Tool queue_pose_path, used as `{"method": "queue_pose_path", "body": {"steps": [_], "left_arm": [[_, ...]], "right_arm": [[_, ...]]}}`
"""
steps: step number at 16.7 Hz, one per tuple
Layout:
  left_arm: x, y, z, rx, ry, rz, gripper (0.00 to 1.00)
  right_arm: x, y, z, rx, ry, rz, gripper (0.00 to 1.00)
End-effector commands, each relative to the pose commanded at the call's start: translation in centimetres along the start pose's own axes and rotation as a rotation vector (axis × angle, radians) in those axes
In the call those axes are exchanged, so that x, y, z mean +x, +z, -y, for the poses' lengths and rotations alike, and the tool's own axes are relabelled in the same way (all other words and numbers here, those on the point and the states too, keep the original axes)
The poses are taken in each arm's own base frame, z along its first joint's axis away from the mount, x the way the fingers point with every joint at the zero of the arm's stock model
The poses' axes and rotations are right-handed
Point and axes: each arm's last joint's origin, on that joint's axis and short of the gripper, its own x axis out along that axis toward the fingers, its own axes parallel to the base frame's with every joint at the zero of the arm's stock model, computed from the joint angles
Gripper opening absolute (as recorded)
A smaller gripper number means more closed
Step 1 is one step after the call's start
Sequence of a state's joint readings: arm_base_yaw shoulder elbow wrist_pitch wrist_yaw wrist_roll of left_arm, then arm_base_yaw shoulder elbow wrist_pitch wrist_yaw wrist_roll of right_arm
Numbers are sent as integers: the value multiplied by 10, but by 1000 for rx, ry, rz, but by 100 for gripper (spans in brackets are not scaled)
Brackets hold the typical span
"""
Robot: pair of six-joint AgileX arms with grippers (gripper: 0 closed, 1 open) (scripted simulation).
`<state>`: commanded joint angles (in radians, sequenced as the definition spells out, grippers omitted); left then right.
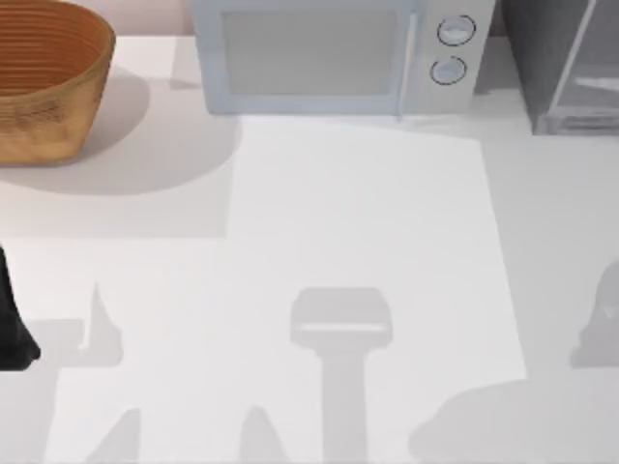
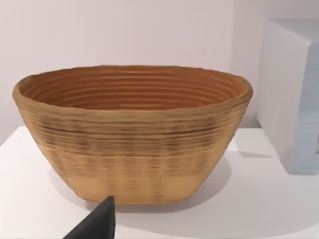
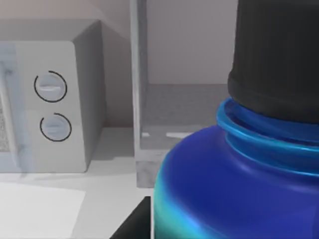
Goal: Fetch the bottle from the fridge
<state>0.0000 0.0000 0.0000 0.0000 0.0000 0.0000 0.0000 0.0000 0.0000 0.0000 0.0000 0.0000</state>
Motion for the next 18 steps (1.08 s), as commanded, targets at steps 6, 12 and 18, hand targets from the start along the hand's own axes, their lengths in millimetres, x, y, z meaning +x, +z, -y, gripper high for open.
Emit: {"method": "queue_pose_path", "body": {"steps": [6, 12, 18], "left_arm": [[0, 0, 0, 0, 0, 0, 100], [0, 0, 0, 0, 0, 0, 100], [0, 0, 0, 0, 0, 0, 100]], "right_arm": [[1, 21, -6, 11, 12, 56, 0], [22, 77, -37, 91, 42, 134, 0], [63, 89, -128, 142, 50, 41, 0]]}}
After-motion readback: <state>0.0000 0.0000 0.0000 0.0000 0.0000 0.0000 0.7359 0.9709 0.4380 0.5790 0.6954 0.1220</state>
